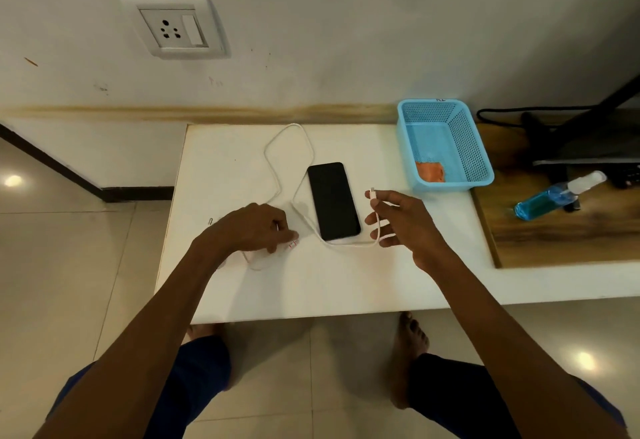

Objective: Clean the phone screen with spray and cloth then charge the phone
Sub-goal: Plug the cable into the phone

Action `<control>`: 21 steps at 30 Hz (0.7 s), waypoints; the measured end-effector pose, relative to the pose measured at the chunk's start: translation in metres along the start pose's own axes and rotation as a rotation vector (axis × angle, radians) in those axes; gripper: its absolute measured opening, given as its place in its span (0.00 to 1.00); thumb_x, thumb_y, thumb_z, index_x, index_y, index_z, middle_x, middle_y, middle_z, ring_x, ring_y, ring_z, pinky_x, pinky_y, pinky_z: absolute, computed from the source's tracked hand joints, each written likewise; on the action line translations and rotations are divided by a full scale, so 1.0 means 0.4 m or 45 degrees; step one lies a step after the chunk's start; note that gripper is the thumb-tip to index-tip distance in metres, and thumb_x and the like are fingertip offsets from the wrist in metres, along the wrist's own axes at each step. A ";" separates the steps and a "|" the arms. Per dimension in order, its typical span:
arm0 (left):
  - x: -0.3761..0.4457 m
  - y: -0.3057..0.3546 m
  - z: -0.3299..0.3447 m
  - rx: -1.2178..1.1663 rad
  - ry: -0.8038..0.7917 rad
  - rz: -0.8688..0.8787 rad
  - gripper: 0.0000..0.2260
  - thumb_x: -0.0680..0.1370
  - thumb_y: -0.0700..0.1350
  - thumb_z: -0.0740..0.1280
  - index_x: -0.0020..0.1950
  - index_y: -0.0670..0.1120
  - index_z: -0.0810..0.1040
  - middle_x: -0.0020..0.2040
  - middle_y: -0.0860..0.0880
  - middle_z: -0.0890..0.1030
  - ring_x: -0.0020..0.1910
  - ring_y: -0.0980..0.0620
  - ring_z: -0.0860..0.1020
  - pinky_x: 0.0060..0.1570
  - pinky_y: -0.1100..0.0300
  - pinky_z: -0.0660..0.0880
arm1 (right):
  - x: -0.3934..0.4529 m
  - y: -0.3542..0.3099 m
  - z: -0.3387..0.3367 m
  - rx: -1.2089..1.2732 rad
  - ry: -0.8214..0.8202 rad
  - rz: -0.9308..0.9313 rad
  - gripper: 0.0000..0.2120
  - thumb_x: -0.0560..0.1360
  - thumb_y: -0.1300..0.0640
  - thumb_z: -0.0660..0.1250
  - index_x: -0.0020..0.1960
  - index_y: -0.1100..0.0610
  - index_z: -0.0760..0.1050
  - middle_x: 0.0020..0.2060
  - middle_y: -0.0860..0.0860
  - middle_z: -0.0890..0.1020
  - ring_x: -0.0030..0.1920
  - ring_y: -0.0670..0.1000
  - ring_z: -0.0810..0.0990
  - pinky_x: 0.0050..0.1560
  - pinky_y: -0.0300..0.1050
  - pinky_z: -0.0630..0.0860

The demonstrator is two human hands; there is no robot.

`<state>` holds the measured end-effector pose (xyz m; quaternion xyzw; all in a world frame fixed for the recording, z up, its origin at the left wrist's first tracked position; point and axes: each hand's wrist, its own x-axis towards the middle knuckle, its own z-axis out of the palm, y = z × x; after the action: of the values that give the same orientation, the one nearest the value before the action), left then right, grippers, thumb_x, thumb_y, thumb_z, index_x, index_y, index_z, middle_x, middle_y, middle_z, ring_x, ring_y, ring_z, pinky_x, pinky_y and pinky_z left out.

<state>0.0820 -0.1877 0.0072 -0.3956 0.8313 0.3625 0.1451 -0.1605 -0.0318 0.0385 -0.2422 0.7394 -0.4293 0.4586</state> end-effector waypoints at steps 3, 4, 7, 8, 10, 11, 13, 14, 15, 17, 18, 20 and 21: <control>0.006 0.021 0.000 -0.118 0.311 0.077 0.10 0.79 0.58 0.65 0.42 0.54 0.77 0.34 0.55 0.83 0.34 0.62 0.77 0.37 0.61 0.69 | -0.001 0.020 0.003 -0.122 -0.014 0.024 0.10 0.79 0.54 0.68 0.60 0.51 0.75 0.40 0.55 0.86 0.33 0.54 0.82 0.33 0.44 0.77; 0.008 0.032 0.002 -0.191 0.390 0.099 0.09 0.79 0.56 0.64 0.44 0.53 0.78 0.35 0.55 0.83 0.34 0.62 0.78 0.37 0.61 0.69 | 0.000 0.028 0.003 -0.174 0.004 0.023 0.10 0.79 0.55 0.68 0.59 0.51 0.74 0.40 0.54 0.86 0.33 0.54 0.82 0.34 0.45 0.78; 0.014 0.072 0.015 -0.550 0.441 0.127 0.05 0.80 0.51 0.65 0.49 0.52 0.80 0.40 0.56 0.84 0.35 0.61 0.80 0.38 0.61 0.76 | 0.007 0.054 0.000 -0.459 0.116 -0.100 0.03 0.80 0.57 0.65 0.52 0.49 0.75 0.39 0.51 0.85 0.31 0.51 0.83 0.34 0.46 0.81; 0.017 0.088 0.021 -0.719 0.434 0.122 0.05 0.80 0.49 0.65 0.50 0.51 0.80 0.42 0.55 0.84 0.36 0.59 0.81 0.41 0.60 0.78 | 0.010 0.061 -0.001 -0.571 0.149 -0.150 0.06 0.81 0.58 0.63 0.49 0.48 0.76 0.39 0.50 0.85 0.30 0.49 0.83 0.33 0.44 0.82; 0.024 0.115 0.034 -1.050 0.428 0.076 0.07 0.80 0.47 0.66 0.54 0.48 0.81 0.48 0.51 0.85 0.43 0.52 0.83 0.48 0.57 0.80 | 0.017 0.069 -0.002 -0.687 0.162 -0.209 0.09 0.81 0.58 0.62 0.49 0.47 0.79 0.42 0.49 0.85 0.32 0.48 0.84 0.36 0.43 0.82; 0.027 0.125 0.039 -1.194 0.429 0.035 0.07 0.80 0.47 0.66 0.55 0.48 0.81 0.51 0.49 0.84 0.47 0.50 0.83 0.52 0.57 0.80 | 0.020 0.074 0.000 -0.730 0.155 -0.232 0.09 0.81 0.57 0.62 0.52 0.48 0.81 0.46 0.49 0.86 0.37 0.48 0.84 0.41 0.46 0.83; 0.034 0.140 0.045 -1.450 0.425 -0.078 0.10 0.80 0.49 0.66 0.57 0.47 0.80 0.57 0.48 0.82 0.53 0.47 0.82 0.56 0.57 0.78 | 0.025 0.078 0.005 -0.847 0.156 -0.272 0.10 0.81 0.55 0.63 0.58 0.49 0.81 0.55 0.49 0.84 0.49 0.51 0.84 0.55 0.50 0.80; 0.035 0.147 0.047 -1.570 0.412 -0.131 0.12 0.80 0.51 0.66 0.59 0.47 0.80 0.58 0.47 0.82 0.54 0.47 0.81 0.57 0.57 0.77 | 0.027 0.078 0.010 -0.873 0.156 -0.282 0.11 0.82 0.55 0.63 0.60 0.50 0.81 0.57 0.48 0.83 0.54 0.51 0.82 0.59 0.50 0.78; 0.034 0.154 0.048 -1.678 0.391 -0.173 0.15 0.80 0.54 0.65 0.61 0.46 0.78 0.58 0.47 0.81 0.54 0.48 0.81 0.57 0.56 0.76 | 0.029 0.078 0.014 -0.856 0.156 -0.285 0.11 0.82 0.54 0.63 0.61 0.50 0.80 0.59 0.49 0.82 0.55 0.52 0.82 0.61 0.50 0.77; 0.031 0.166 0.050 -1.843 0.363 -0.228 0.20 0.80 0.58 0.64 0.65 0.45 0.76 0.59 0.47 0.79 0.56 0.49 0.79 0.58 0.55 0.75 | 0.037 0.074 0.021 -0.665 0.145 -0.236 0.12 0.82 0.56 0.62 0.62 0.52 0.79 0.59 0.51 0.82 0.52 0.52 0.84 0.60 0.51 0.78; 0.029 0.171 0.051 -1.904 0.356 -0.256 0.22 0.80 0.58 0.63 0.67 0.45 0.74 0.59 0.47 0.78 0.57 0.48 0.78 0.60 0.54 0.75 | 0.040 0.069 0.023 -0.509 0.135 -0.184 0.11 0.82 0.57 0.63 0.61 0.51 0.80 0.59 0.52 0.83 0.49 0.51 0.85 0.59 0.51 0.80; 0.025 0.180 0.060 -1.984 0.340 -0.299 0.25 0.80 0.60 0.62 0.71 0.44 0.71 0.64 0.46 0.76 0.63 0.46 0.75 0.66 0.50 0.71 | 0.042 0.057 0.028 -0.187 0.099 -0.076 0.09 0.81 0.59 0.64 0.56 0.49 0.81 0.55 0.52 0.84 0.47 0.52 0.85 0.58 0.52 0.81; 0.022 0.187 0.065 -1.996 0.324 -0.304 0.27 0.80 0.60 0.61 0.73 0.44 0.69 0.67 0.46 0.74 0.66 0.47 0.73 0.69 0.49 0.68 | 0.043 0.051 0.031 -0.068 0.085 -0.041 0.09 0.80 0.60 0.65 0.53 0.48 0.81 0.53 0.52 0.85 0.49 0.54 0.85 0.60 0.54 0.80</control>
<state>0.0181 -0.1420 0.0209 -0.5069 0.2970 0.7750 -0.2330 -0.1569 -0.0394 0.0101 -0.2516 0.7615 -0.4247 0.4200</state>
